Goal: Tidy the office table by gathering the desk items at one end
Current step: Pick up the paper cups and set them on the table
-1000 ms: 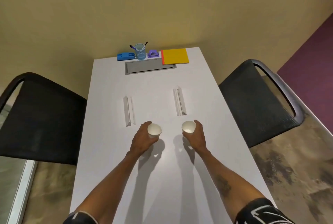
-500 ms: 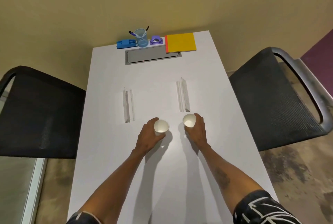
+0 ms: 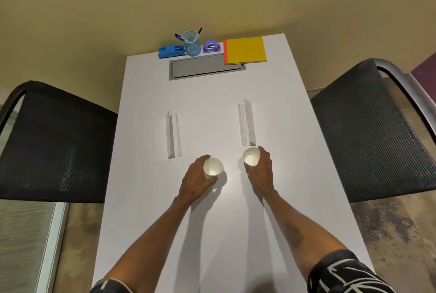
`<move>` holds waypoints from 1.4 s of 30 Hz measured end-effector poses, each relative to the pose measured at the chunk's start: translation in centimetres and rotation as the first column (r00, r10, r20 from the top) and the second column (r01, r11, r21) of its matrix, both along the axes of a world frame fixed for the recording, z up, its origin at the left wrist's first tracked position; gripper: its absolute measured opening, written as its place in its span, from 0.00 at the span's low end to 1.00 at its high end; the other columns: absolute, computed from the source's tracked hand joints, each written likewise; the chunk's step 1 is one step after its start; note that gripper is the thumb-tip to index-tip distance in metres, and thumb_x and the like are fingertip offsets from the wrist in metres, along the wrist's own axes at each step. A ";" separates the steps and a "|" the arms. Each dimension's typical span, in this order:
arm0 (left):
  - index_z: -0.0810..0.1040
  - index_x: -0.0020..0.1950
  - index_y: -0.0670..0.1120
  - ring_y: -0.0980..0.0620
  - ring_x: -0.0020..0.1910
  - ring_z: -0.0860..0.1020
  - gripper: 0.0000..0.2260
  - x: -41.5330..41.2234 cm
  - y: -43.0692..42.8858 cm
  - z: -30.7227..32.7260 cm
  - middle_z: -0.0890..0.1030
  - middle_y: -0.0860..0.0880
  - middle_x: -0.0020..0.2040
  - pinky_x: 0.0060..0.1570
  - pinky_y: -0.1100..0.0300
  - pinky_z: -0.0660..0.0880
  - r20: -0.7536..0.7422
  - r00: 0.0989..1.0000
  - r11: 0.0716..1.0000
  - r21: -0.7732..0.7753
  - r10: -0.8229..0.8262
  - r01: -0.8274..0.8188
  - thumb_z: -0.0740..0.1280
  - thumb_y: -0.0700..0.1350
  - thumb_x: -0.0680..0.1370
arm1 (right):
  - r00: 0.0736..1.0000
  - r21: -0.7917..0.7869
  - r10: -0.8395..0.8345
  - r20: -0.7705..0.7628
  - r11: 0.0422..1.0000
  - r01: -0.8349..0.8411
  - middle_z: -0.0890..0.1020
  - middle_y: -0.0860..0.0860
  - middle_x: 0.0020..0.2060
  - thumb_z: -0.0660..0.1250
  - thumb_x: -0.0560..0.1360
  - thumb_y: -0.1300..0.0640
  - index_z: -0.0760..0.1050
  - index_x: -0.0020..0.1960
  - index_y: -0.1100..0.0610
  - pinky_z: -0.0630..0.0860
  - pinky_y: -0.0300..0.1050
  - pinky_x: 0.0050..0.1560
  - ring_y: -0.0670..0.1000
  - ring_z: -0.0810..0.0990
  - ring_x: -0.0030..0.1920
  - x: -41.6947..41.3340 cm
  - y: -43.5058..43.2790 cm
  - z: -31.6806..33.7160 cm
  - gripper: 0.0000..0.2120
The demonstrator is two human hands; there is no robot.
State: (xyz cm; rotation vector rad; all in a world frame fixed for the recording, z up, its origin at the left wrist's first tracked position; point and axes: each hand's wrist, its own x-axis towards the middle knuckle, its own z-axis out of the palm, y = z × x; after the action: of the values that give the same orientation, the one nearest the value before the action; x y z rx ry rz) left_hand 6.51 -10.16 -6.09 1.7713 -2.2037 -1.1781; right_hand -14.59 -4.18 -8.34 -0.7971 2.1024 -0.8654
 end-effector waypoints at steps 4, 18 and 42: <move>0.65 0.74 0.53 0.48 0.70 0.70 0.34 0.3 0.1 0.1 0.71 0.56 0.72 0.65 0.49 0.72 -0.008 1.000 1.000 -0.003 0.000 0.000 0.74 0.53 0.71 | 0.999 0.026 0.042 -0.016 0.999 -0.042 0.67 0.55 0.70 0.71 0.73 0.60 0.55 0.79 0.54 0.67 0.53 0.70 0.59 0.67 0.70 0.2 0.3 0.1 0.39; 0.64 0.74 0.52 0.50 0.71 0.69 0.33 2.5 2.5 3.1 0.70 0.57 0.72 0.65 0.49 0.72 -0.060 0.998 0.999 -0.007 0.035 -0.035 0.72 0.50 0.72 | 0.985 -0.015 0.085 -0.148 0.996 -0.088 0.64 0.55 0.73 0.70 0.75 0.53 0.55 0.79 0.56 0.62 0.56 0.74 0.58 0.62 0.74 1.0 2.0 4.0 0.38; 0.64 0.74 0.52 0.48 0.69 0.72 0.31 13.7 -0.3 1.7 0.72 0.54 0.70 0.64 0.50 0.73 -0.070 0.955 0.958 0.028 0.288 -0.286 0.71 0.45 0.74 | 0.933 0.179 0.336 0.129 0.917 -0.356 0.84 0.59 0.48 0.62 0.79 0.58 0.72 0.65 0.58 0.81 0.49 0.50 0.59 0.86 0.46 14.1 1.5 2.0 0.15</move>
State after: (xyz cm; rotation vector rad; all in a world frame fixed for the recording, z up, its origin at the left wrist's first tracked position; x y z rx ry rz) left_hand 20.25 -10.48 -4.36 1.9387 -1.8222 -1.1765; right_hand -0.52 -2.66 -6.32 -0.9624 1.8518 -0.4823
